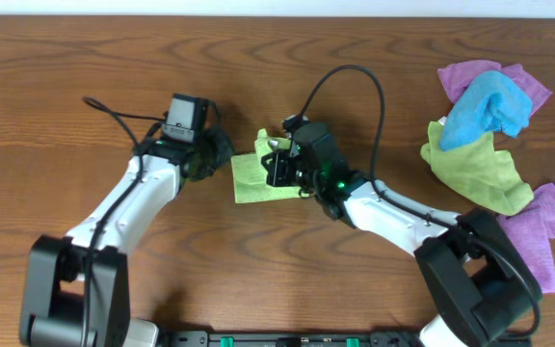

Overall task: Fold the cloth
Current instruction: 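Move the right gripper's end left over the left end, folding the strip, then release the folded towel and retract the right gripper to the right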

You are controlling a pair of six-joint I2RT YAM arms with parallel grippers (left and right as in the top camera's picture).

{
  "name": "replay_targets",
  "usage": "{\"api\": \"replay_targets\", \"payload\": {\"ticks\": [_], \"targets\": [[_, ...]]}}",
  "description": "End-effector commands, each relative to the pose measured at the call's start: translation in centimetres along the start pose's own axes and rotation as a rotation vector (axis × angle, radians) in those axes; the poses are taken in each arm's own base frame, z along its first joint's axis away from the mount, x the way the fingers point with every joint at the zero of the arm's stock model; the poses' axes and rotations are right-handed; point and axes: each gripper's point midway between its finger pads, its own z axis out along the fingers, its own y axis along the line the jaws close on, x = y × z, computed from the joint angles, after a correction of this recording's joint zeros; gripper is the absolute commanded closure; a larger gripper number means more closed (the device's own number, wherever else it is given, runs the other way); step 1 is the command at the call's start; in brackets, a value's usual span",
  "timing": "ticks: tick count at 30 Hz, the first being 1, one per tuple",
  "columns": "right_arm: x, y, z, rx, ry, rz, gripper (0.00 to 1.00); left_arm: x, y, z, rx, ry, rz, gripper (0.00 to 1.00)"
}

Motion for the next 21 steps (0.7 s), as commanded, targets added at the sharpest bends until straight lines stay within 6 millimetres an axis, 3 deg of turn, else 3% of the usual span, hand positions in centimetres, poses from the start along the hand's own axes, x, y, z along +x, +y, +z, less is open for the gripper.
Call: {"api": "replay_targets", "payload": {"ticks": [1,5,9,12,18,21], "targets": [[0.7,1.0,0.9,-0.014,0.012,-0.015,0.94,-1.8,-1.0,-2.0,0.036,-0.062,0.018,0.94],[1.4,3.0,1.2,-0.088,0.030,-0.041,0.82,-2.5,-1.1,-2.9,0.049,-0.088,0.025,0.94],[2.0,5.8,1.0,-0.198,0.069,-0.068,0.63,-2.9,-0.9,-3.3,0.050,-0.100,0.020,0.94],[2.5,6.9,0.9,-0.232,0.088,-0.080,0.58,-3.3,-0.5,-3.4,0.046,-0.108,0.008,0.94],[1.9,7.1,0.7,-0.239,0.079,-0.084,0.52,-4.3,0.4,-3.7,0.039,-0.125,-0.019,0.94],[0.9,6.3,0.3,-0.226,0.060,-0.098,0.50,-4.6,0.5,-4.2,0.045,-0.131,-0.028,0.82]]}}
